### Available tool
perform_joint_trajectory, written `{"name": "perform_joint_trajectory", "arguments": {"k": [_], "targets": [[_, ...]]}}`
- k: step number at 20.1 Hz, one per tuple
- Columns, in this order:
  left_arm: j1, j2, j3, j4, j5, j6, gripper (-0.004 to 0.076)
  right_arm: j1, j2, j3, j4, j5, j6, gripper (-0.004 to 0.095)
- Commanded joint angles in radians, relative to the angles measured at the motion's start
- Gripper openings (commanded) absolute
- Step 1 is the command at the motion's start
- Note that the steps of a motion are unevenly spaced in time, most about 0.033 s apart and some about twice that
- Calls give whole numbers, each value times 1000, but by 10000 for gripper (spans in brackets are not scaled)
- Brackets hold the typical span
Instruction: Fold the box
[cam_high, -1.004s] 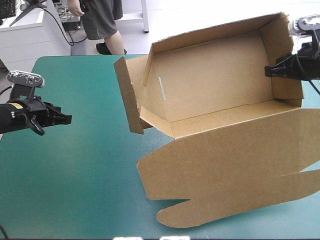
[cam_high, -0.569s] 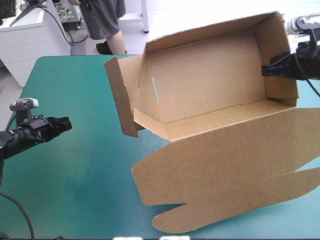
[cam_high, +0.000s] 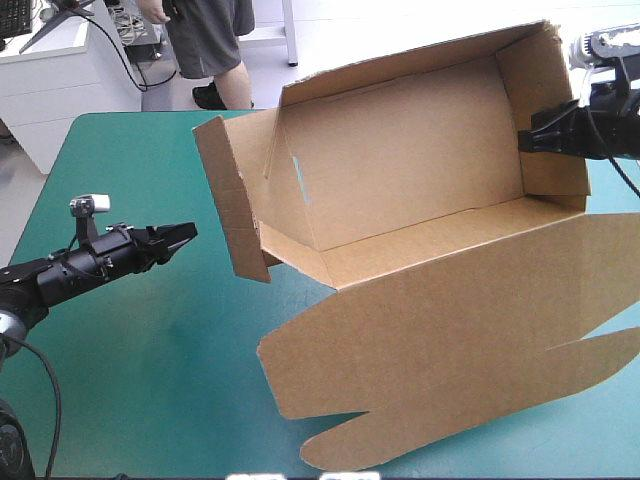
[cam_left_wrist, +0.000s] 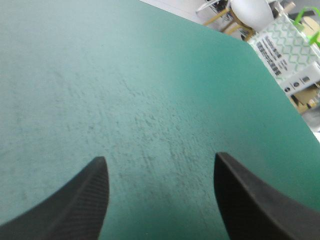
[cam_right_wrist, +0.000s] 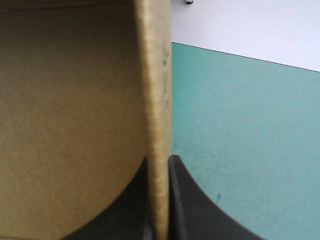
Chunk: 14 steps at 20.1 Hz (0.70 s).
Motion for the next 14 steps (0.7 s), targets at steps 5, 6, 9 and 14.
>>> {"name": "perform_joint_trajectory", "arguments": {"k": [5,6,9,14], "targets": [[-76,-28,-118,-188,273,-4,496,-2,-32,-22,73,3,-6,-19],[-78,-28,-130,-201,285,-19,496,-2,-32,-22,73,3,-6,-19],[-117,-32,-169,-194,285,-46,496,-2,-26,-22,73,3,-1,-13],[-152,-32,-208,-194,285,-46,496,70,16,-22,8,-12,50,-11]]}}
